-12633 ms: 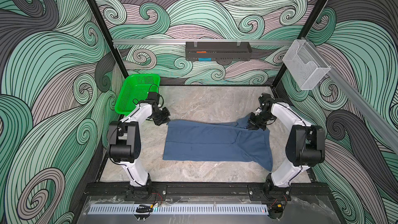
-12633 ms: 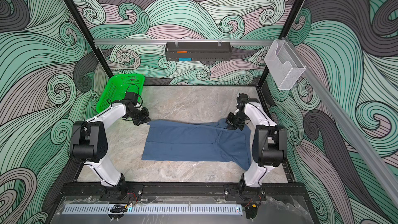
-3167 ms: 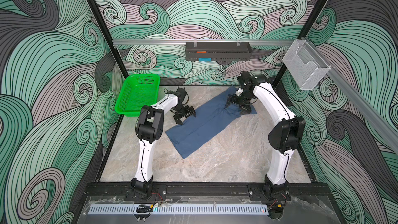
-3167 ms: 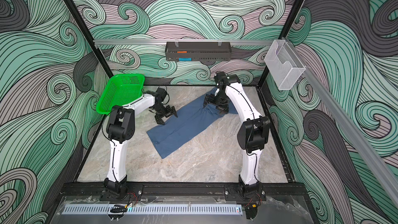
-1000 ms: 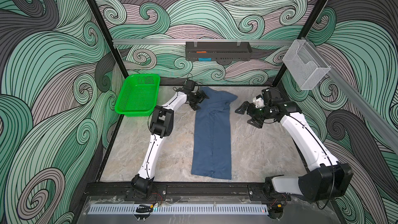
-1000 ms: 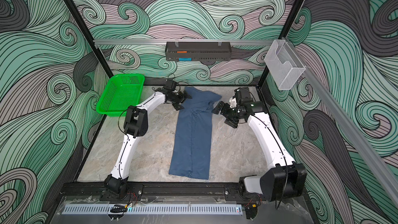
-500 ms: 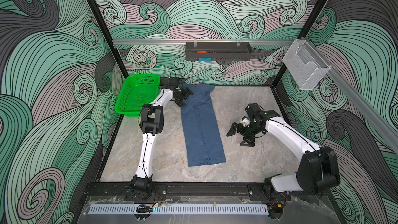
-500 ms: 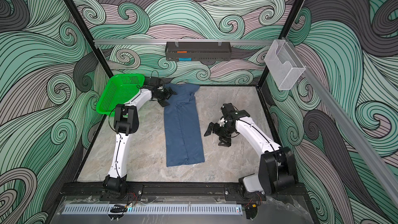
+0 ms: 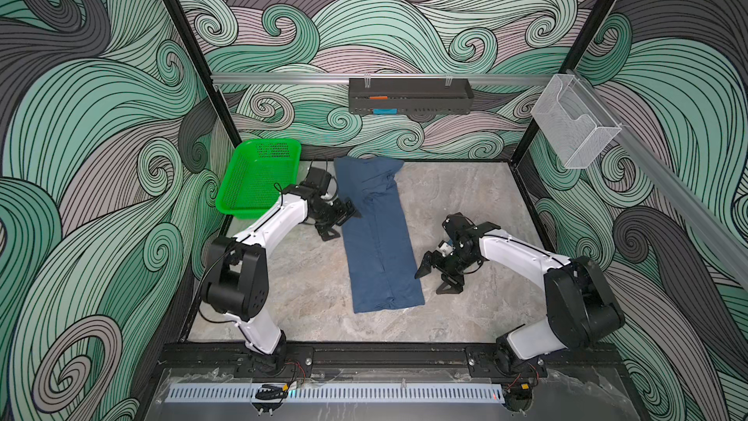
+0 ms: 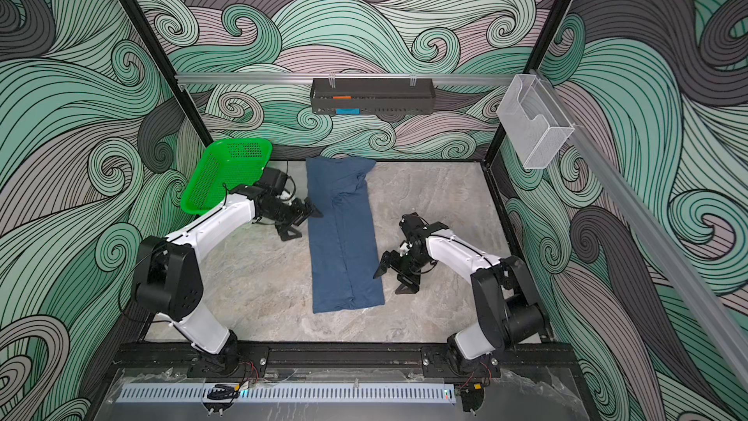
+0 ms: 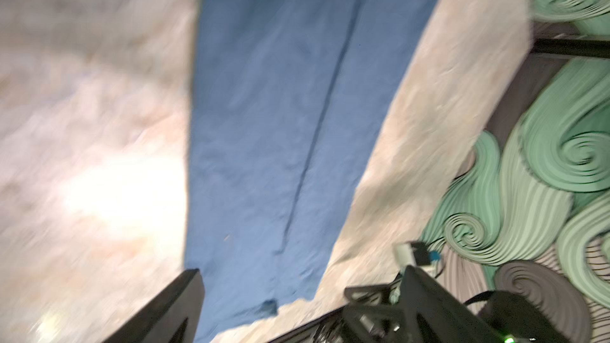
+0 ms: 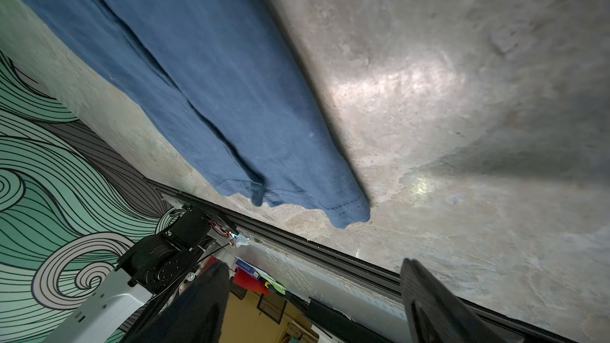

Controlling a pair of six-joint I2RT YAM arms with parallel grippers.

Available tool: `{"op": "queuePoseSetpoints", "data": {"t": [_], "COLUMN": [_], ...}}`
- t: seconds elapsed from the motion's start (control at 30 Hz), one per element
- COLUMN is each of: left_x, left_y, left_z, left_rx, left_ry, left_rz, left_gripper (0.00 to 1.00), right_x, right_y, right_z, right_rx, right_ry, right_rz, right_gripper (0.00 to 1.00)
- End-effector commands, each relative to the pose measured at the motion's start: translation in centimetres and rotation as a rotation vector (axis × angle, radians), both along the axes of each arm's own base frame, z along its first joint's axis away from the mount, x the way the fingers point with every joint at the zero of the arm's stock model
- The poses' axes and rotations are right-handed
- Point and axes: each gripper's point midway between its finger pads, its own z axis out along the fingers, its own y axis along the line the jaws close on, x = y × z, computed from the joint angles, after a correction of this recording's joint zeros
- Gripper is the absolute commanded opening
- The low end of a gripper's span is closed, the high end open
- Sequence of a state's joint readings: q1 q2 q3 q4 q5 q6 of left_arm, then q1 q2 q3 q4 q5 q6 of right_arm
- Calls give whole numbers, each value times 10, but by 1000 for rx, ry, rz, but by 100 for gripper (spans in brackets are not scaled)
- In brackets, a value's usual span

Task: Fold and stack t-shirts
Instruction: Fold the T-shirt.

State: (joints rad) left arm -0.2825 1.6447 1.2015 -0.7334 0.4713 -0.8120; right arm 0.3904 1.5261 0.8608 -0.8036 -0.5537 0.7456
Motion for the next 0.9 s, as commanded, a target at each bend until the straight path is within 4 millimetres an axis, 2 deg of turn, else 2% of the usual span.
{"op": "queuePoseSetpoints", "data": {"t": [0.0,0.1,0.17,0.3,0.4,0.6,0.77,0.83,0.87], "left_x": [-62,-91,-100,-111,-113,-109,-113,-119,-122], "left_y": [15,16,15,12,6,-10,-25,-30,-32], "left_z": [-41,-59,-71,-99,-115,-127,-128,-130,-131], "left_rx": [73,97,97,72,49,45,75,83,84], "left_ry": [160,197,213,245,266,282,302,318,328], "left_rz": [-65,-100,-99,-62,-39,-67,-132,-157,-166], "left_gripper": [96,96,96,96,96,96,95,89,77], "right_x": [-3,-6,-6,-4,-1,4,6,7,7], "right_y": [4,5,6,8,8,10,17,20,23], "right_z": [-12,-21,-26,-35,-42,-57,-63,-65,-66], "right_rx": [2,-10,-13,-19,-28,-43,-44,-42,-36], "right_ry": [27,47,59,79,85,105,125,127,130], "right_rz": [-6,3,8,15,19,42,68,74,77], "right_gripper": [84,84,84,74,73,72,63,58,53]}}
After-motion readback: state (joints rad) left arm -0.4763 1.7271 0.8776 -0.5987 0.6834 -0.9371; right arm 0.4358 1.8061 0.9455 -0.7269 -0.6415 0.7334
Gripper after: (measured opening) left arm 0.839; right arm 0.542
